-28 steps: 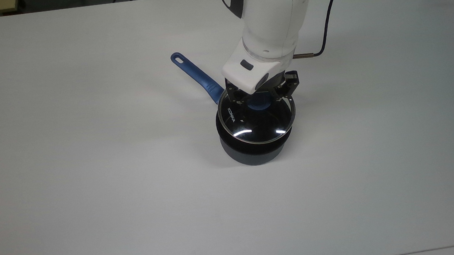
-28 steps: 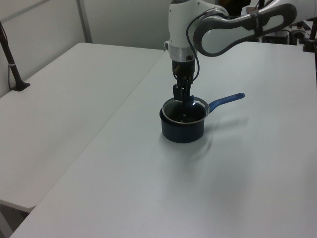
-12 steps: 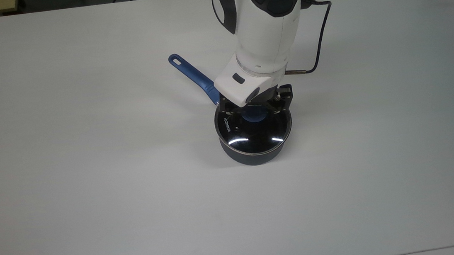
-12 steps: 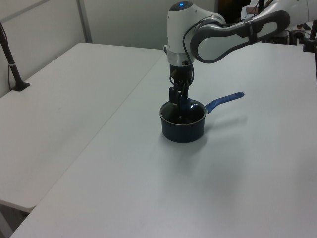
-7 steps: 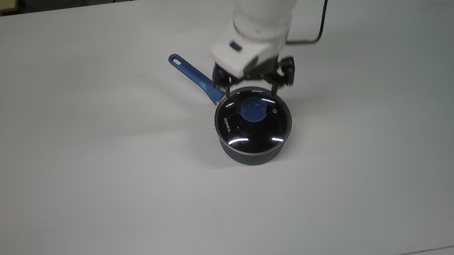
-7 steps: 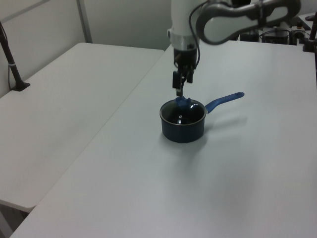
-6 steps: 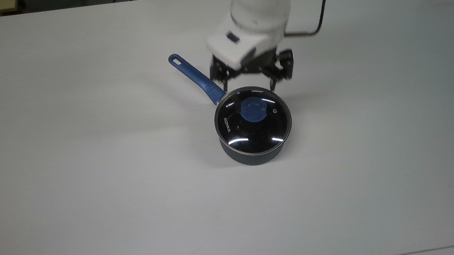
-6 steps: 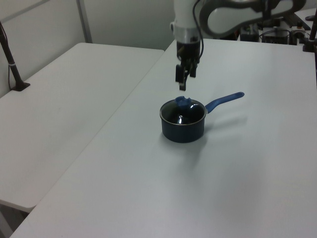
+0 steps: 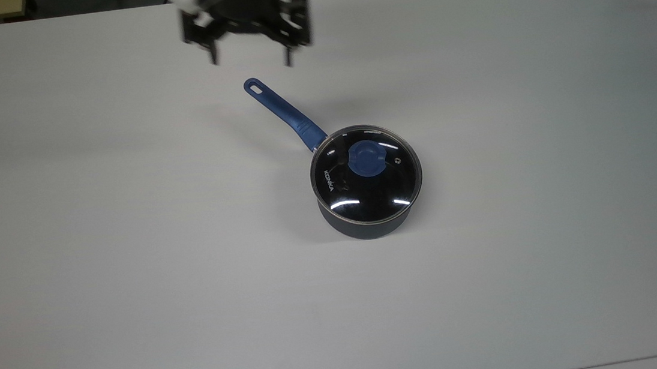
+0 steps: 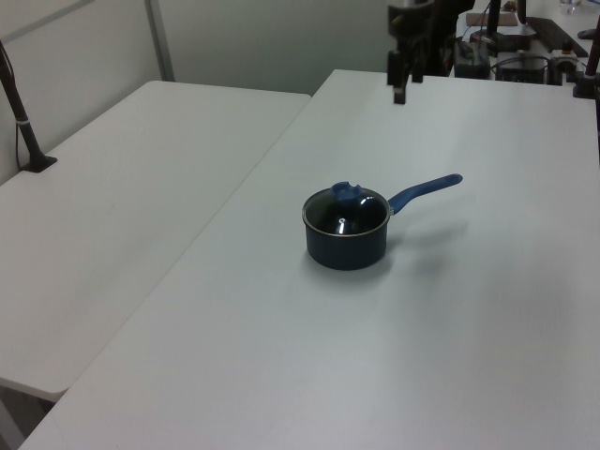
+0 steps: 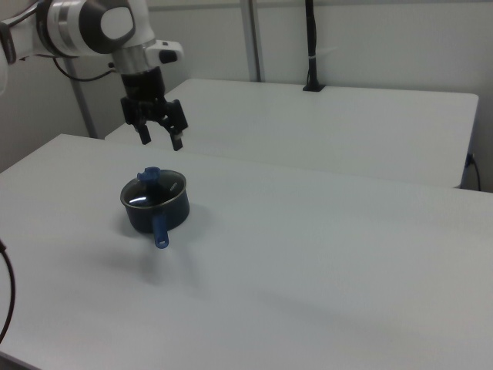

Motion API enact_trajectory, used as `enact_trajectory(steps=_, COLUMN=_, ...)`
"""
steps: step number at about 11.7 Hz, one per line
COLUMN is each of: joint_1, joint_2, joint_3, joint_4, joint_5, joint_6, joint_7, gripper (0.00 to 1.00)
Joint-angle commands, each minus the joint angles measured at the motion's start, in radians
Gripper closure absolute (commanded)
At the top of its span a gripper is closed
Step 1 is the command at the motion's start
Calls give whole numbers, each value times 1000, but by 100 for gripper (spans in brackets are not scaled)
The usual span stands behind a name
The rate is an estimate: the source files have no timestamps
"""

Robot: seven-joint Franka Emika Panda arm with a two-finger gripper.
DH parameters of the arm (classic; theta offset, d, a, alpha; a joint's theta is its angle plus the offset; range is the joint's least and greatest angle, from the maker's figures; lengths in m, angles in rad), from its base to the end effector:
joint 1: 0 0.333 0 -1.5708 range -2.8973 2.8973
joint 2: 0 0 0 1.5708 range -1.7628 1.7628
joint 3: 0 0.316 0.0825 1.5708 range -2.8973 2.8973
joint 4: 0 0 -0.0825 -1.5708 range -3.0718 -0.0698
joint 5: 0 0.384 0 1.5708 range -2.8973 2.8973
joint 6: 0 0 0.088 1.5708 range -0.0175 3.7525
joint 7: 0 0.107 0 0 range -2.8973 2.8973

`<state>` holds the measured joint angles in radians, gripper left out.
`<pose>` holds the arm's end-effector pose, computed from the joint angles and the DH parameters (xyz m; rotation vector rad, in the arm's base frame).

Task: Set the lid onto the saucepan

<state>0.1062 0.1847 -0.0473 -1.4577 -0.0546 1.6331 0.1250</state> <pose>0.6141 0.0333 0.5758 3.0764 -0.0949 -0.0050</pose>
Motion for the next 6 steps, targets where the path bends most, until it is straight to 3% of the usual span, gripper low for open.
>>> enact_trajectory(steps=1, joint_1=-66, joint_2=-105, joint_3=0, joint_4=-121, joint_5=1, joint_6=8, joint_7=-70, gripper=0)
enact_trajectory(steps=6, joint_1=-120, joint_2=-99, joint_3=-2, joint_4=-101, joint_5=16, joint_6=21, joint_7=-58, gripper=0)
